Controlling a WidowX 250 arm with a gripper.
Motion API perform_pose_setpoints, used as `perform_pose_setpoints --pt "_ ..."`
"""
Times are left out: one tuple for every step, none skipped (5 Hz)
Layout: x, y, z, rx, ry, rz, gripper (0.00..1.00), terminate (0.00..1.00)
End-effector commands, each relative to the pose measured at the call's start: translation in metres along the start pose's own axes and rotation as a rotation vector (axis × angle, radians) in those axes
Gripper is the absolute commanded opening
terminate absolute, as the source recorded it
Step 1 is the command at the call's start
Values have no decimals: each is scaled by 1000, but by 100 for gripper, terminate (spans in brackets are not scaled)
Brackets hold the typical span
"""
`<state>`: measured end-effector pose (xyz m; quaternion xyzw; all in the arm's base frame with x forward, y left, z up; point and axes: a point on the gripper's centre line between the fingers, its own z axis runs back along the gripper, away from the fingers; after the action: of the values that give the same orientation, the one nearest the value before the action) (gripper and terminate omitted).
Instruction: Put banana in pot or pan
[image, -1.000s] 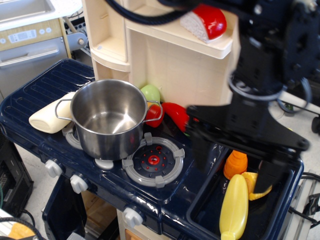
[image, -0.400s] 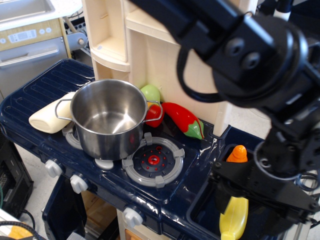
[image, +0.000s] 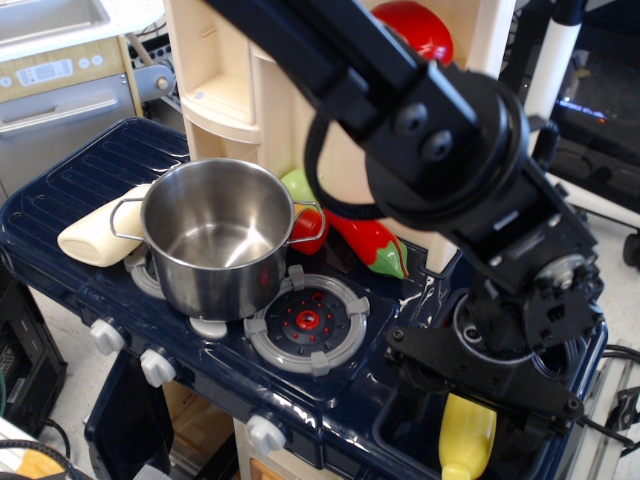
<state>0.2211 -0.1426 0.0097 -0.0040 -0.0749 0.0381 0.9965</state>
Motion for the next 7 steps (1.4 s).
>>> perform_pose_setpoints --pt "-2 -8 -10 3 -55 64 100 0" --pt "0 -7 -5 -4 -37 58 0 0" --pt "1 -6 2 -64 8 119 0 0" --pt "2 39 51 -76 193 144 0 0" --pt "10 44 104 84 236 218 0 0" --pt "17 92 149 72 202 221 0 0" --pt "27 127 149 143 164 238 0 0"
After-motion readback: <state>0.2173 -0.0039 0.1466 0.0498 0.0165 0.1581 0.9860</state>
